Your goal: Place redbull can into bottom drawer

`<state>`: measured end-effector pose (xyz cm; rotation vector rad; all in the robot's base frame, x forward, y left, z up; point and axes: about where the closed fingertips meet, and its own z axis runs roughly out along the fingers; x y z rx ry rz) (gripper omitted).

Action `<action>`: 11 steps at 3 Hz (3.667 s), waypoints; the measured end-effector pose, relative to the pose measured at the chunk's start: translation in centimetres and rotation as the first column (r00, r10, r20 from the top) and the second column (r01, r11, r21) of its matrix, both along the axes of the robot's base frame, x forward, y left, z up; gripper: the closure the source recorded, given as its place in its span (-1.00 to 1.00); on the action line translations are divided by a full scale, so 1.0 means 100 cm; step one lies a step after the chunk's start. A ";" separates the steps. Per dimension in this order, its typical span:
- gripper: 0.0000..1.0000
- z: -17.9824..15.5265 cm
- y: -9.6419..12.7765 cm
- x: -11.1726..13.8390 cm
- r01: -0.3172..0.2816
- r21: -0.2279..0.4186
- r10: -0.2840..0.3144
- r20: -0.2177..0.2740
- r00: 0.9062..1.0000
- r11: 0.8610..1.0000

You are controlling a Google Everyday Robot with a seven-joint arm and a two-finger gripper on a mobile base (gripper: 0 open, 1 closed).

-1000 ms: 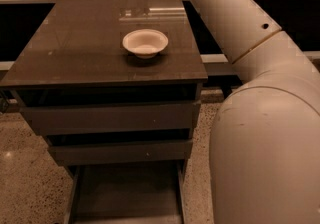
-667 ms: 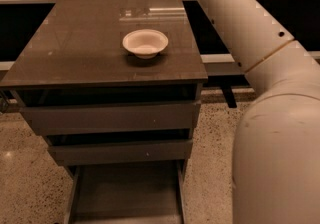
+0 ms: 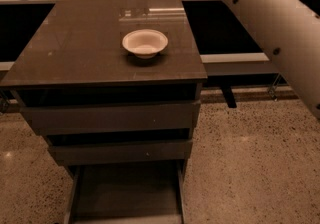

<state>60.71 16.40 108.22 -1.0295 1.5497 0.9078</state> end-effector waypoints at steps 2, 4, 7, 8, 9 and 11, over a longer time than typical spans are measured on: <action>1.00 -0.033 0.001 -0.022 -0.032 -0.131 0.031 -0.007 0.999 0.991; 1.00 -0.186 -0.062 -0.100 -0.321 -0.484 0.268 -0.176 0.947 0.814; 1.00 -0.251 -0.078 -0.104 -0.255 -0.699 0.196 -0.165 0.967 0.669; 1.00 -0.332 -0.079 -0.124 -0.275 -0.730 0.207 -0.185 0.961 0.625; 1.00 -0.363 -0.086 -0.146 -0.315 -0.748 0.216 -0.231 0.949 0.584; 1.00 -0.428 -0.107 -0.146 -0.252 -0.750 0.106 -0.238 0.966 0.612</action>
Offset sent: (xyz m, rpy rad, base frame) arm -0.0146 -0.0063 -0.0450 -0.2292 0.0044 0.0253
